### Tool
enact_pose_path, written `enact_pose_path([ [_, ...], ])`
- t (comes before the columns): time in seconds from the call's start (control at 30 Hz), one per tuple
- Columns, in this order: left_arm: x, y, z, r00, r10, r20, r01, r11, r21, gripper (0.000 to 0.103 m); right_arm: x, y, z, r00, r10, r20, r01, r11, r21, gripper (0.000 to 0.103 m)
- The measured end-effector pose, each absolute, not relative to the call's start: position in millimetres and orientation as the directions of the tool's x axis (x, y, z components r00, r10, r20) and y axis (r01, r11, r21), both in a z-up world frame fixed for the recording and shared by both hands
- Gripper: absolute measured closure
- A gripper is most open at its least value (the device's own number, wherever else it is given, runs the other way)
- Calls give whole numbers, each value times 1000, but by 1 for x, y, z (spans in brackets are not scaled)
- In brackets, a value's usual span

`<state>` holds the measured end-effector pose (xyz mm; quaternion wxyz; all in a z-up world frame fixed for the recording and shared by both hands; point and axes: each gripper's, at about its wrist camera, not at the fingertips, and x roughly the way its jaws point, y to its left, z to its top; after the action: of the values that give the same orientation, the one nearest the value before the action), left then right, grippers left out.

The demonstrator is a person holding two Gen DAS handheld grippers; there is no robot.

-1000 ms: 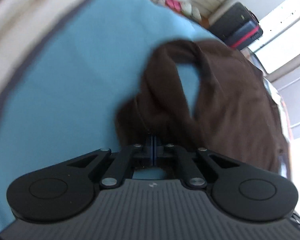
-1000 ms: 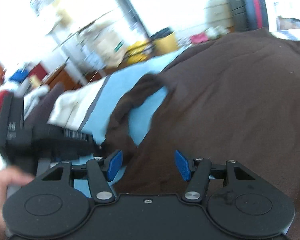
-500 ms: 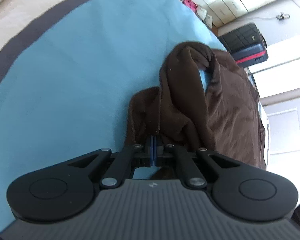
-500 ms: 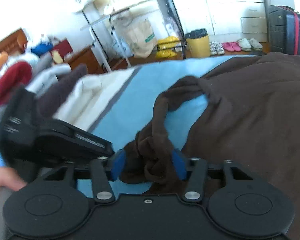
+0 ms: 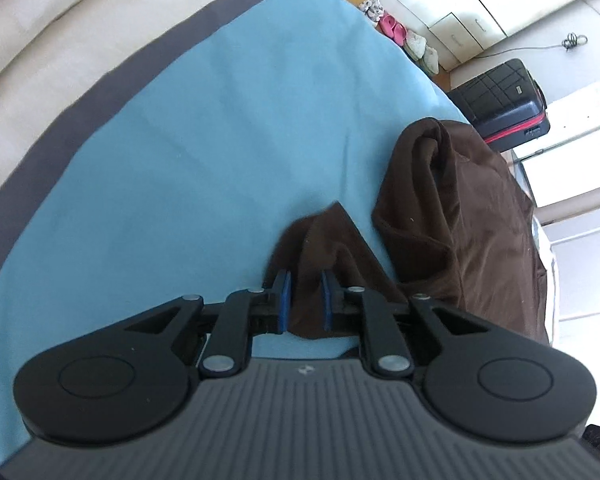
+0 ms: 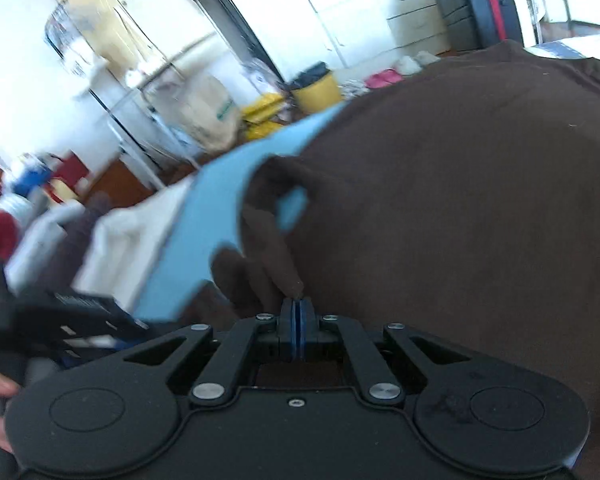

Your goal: Fold clothes

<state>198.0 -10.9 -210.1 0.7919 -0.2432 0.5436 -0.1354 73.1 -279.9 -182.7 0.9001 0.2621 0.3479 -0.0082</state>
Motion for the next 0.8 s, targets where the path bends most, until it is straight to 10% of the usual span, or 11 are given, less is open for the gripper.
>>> enact_pose_path([
  [0.37,210,-31,-210,404,-329,-854,17,936,-353,40,74,-267,-199,729,178,-661,214,858,468,98],
  [0.43,206,-42,-206,413,-279,-867,62,958,-279,51,67,-269,-202,738,187,-649,224,839,496,94],
  [0.47,203,-45,-204,415,-268,-869,78,963,-259,87,66,-271,-204,742,190,-643,229,830,509,92],
  [0.5,200,-47,-202,417,-258,-871,91,966,-243,98,63,-274,-203,747,193,-636,230,823,519,88],
  [0.6,194,-44,-194,471,-184,-863,69,983,-172,98,51,-282,-198,761,175,-625,238,820,520,70],
  [0.8,177,1,-120,768,155,-621,-156,986,54,98,35,-298,-187,745,107,-659,259,864,433,68],
])
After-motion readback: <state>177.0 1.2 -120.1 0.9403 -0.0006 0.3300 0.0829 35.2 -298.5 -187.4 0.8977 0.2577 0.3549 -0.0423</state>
